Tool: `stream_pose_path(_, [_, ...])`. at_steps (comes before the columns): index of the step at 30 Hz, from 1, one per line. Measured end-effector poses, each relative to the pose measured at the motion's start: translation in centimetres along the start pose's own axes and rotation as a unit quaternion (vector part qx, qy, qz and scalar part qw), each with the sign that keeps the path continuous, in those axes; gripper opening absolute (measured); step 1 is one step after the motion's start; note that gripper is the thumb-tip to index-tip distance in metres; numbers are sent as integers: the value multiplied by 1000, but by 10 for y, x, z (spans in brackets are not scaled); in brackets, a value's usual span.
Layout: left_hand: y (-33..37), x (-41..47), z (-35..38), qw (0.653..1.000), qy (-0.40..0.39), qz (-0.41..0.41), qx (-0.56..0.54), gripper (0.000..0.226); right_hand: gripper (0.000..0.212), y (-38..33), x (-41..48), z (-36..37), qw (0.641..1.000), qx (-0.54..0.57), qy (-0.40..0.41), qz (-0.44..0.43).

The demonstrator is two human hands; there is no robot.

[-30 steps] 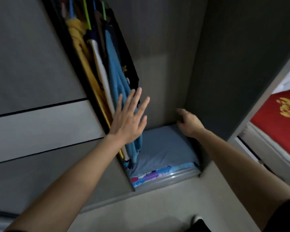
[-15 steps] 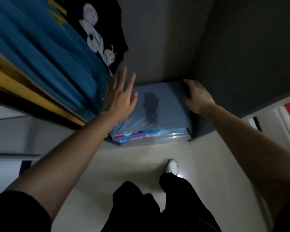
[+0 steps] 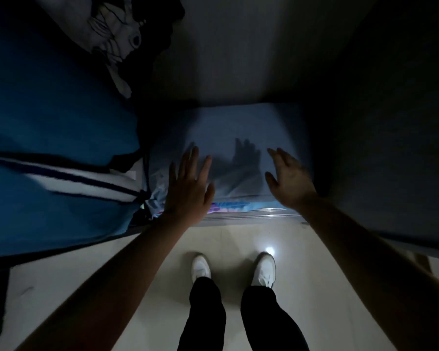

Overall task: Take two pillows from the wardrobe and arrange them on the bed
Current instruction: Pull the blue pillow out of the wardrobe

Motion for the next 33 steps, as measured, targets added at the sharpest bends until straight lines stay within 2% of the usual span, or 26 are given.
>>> stream_pose_path(4, [-23, 5, 110, 1000, -14, 2, 9, 69, 68, 34, 23, 104, 999, -28, 33, -21])
stream_pose_path(6, [-35, 5, 163, 1000, -26, 2, 14, 81, 77, 52, 31, 157, 996, -59, 39, -55])
stream_pose_path(10, [-50, 6, 255, 996, -76, 2, 51, 113, 110, 89, 44, 244, 987, -136, 23, -83])
stream_pose_path(14, [-54, 19, 316, 994, -67, -2, 88, 131, 117, 119, 58, 292, 969, -207, 54, -120])
stream_pose_path(16, [-54, 28, 334, 992, -52, 13, 112, 122, 119, 129, 65, 303, 957, -243, 74, -141])
stream_pose_path(17, [-53, 32, 340, 992, -34, 16, 118, 107, 119, 132, 68, 306, 951, -259, 81, -147])
stream_pose_path(19, [-50, 38, 341, 992, -15, 14, 122, 72, 115, 132, 70, 306, 944, -281, 89, -149])
stream_pose_path(21, [-46, 39, 332, 992, -27, 23, 125, 56, 104, 126, 70, 300, 943, -286, 92, -143])
stream_pose_path(23, [-44, 39, 316, 991, -60, 24, 113, 55, 103, 118, 70, 287, 948, -275, 87, -134])
stream_pose_path(28, [-45, 62, 246, 993, -92, 14, 71, 64, 120, 89, 72, 245, 964, -227, 74, -120])
stream_pose_path(33, [-45, 88, 173, 993, -93, 68, 5, 65, 103, 54, 80, 191, 971, -221, 64, -60])
Point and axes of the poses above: each hand's wrist, its own x-axis towards the middle knuckle, its own z-axis out of the palm, y = z × x, the point moved 1 cm from there along x, towards the middle knuckle, and after that the axes turned 9 degrees about y, right-handed, at the moved point
